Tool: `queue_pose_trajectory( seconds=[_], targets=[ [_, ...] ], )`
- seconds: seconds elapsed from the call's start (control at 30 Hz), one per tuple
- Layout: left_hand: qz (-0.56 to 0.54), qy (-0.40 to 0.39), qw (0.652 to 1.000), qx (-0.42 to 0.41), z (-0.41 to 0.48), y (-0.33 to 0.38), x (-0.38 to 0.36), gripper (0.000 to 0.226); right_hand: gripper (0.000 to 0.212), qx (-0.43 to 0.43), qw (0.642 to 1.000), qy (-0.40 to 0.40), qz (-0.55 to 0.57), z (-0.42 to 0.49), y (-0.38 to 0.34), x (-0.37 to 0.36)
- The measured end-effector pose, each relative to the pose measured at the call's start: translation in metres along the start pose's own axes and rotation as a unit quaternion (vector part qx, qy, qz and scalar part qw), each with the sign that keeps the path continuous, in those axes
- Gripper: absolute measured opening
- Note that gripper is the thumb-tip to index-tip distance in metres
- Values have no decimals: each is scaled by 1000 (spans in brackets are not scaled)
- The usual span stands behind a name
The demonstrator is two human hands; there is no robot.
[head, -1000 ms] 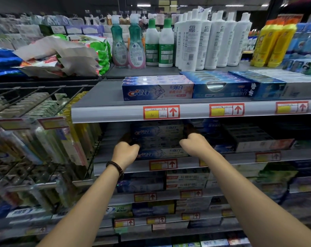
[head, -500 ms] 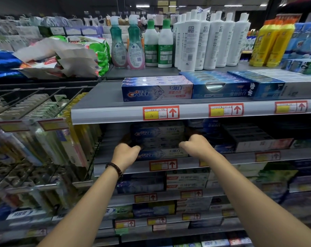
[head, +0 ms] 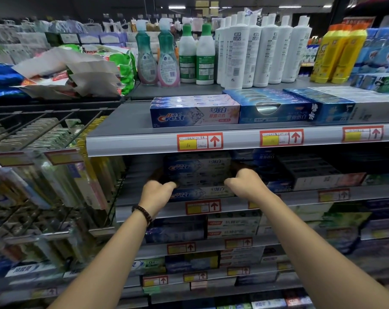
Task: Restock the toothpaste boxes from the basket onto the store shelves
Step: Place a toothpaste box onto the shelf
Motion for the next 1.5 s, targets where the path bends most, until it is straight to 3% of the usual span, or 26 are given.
queue_pose_trajectory(
  seconds=[0.73, 0.83, 0.93, 1.0, 1.1, 1.37, 1.5],
  targets=[
    [45, 9, 999, -6, -2, 5, -1, 38, 25, 26, 999, 24, -21, -11, 1, 7],
    [85, 20, 996, -29, -10, 11, -4, 56, 27, 26, 997, 68, -32, -16, 10, 10],
    [116, 63, 990, -55, -26, 17, -4, 68, 15, 24, 992, 125, 3, -22, 23, 9],
    [131, 90, 985, -63, -36, 16, -5, 61, 38, 30, 990, 136, 37, -27, 32, 6],
    [138, 92, 984, -66, -49, 12, -10, 52, 49, 39, 988, 141, 54, -36, 41, 2],
    [178, 115, 965, -154, -79, 13, -21, 60, 50, 72, 981, 160, 83, -58, 55, -8],
    [113, 64, 975, -182, -91, 13, -28, 55, 49, 97, 976, 187, 63, -78, 55, -11]
  ],
)
Point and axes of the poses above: each hand's wrist, its own z-axis towards the middle knuckle, its own x-axis out of the back of the hand, y = z × x, the point moved 4 cm from there along z, towards the middle knuckle, and after that the axes turned 12 degrees about -z, right-handed, at the moved point
